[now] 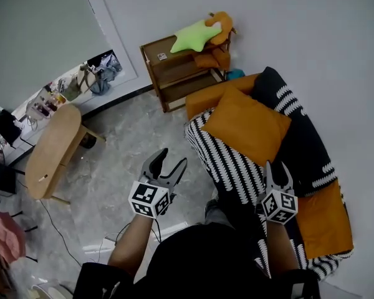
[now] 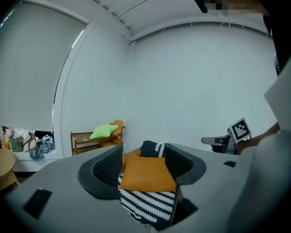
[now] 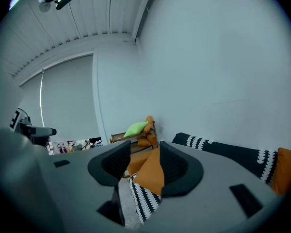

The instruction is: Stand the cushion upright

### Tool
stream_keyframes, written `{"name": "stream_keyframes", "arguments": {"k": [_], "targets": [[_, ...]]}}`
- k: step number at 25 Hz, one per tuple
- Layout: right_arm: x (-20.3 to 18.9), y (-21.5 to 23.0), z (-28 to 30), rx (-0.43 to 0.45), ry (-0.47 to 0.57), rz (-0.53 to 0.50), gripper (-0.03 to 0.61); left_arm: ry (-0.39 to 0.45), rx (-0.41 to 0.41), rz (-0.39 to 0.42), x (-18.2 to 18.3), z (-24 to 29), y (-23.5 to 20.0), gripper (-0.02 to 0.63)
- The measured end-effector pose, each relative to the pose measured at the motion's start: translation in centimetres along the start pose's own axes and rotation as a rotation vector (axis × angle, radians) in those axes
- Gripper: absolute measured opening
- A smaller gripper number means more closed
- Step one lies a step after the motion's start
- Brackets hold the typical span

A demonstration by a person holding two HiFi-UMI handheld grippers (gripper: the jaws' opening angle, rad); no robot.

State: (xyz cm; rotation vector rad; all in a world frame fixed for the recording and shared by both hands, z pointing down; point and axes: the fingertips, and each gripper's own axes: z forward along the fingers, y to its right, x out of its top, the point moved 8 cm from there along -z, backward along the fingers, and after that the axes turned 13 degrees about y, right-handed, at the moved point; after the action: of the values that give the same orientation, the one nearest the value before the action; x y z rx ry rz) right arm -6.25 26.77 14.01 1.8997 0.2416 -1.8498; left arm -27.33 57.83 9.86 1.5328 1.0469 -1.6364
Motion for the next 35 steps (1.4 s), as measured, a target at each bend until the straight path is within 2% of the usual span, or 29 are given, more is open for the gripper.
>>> {"name": "stream_keyframes", "arguments": {"k": [9,14,17,20,24,30,35], "targets": [[0.9,5.0,11.9,0.018,-0.004,0.048,0.202,-0.016,0.007,0.029,1.2,12.8,-2.0,0.285],[1.5,9.7,16.3,-0.029,-0.019,0.068,0.21,-0.06,-0.012,0.029,1.3,20.0,-1.7,0.285],[1.4,12.1,18.4,-0.051,-0.043,0.07,0.235,-0.084,-0.02,0.026,0.8,23.7,-1.7,0.298],[0.8,14.1,19.4,-0.076,-0.075,0.076,0.265,-0.116,-0.023,0.015,-0.3,26.7,-1.4,0.314],[-0.6,16.6,19.7,-0.121,-0.132,0.087,0.283,-0.176,-0.069,-0.005,-2.6,30.1,-0.4,0.324],[-2.5,18.9,17.4,-0.225,-0.175,0.096,0.287,-0.269,-0.156,-0.035,-6.1,33.1,0.8,0.327],[-2.6,20.7,17.3,-0.32,-0.193,0.096,0.287,-0.304,-0.195,-0.066,-7.9,36.3,0.0,0.328]]}}
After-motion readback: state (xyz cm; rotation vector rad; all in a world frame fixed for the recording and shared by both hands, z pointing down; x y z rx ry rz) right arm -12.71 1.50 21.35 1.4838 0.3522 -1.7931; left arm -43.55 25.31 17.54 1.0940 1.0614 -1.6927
